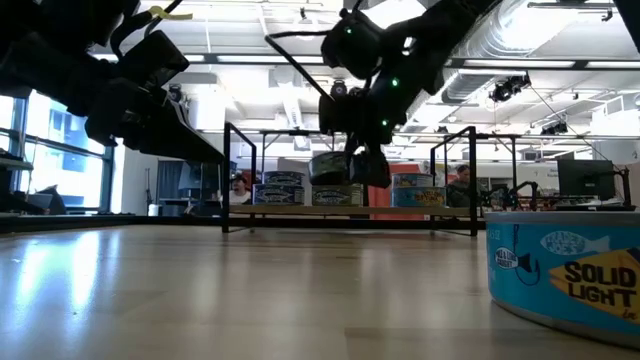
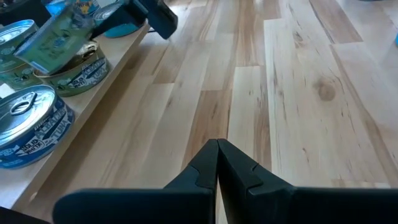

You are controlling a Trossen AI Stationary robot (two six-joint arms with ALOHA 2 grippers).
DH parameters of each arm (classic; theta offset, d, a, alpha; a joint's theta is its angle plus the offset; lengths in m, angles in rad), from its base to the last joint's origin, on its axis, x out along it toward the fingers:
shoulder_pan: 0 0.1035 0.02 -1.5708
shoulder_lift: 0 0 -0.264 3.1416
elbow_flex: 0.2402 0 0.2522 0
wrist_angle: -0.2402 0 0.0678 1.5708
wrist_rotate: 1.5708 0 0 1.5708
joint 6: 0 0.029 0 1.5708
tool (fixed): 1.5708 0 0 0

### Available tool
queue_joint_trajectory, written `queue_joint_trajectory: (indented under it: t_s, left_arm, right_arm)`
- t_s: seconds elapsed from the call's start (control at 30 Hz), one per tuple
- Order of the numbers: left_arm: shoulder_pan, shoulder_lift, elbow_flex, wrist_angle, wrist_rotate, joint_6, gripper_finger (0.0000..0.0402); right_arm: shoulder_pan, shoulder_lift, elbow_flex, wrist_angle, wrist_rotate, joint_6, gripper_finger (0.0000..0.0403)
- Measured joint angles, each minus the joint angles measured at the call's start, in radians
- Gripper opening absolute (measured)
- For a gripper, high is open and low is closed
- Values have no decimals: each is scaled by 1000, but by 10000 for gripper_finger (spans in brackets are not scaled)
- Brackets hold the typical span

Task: Stack canned seafood by type on shelf
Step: Stack the green tuna can on top of the bottom green tuna can on the shelf

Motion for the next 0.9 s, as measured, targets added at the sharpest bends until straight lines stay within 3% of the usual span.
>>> queue_joint_trajectory:
  t_s: [0.3,0.63,0.9]
  left_arm:
    - [0,0,0,-2,0,0,1]
    - [0,0,0,-7,0,0,1]
    - [0,0,0,-6,0,0,1]
  right_arm:
    - [-23,0,90,-191,-105,126,249]
    - [-29,0,91,-201,-124,145,250]
    - [-39,0,91,-218,-222,184,250]
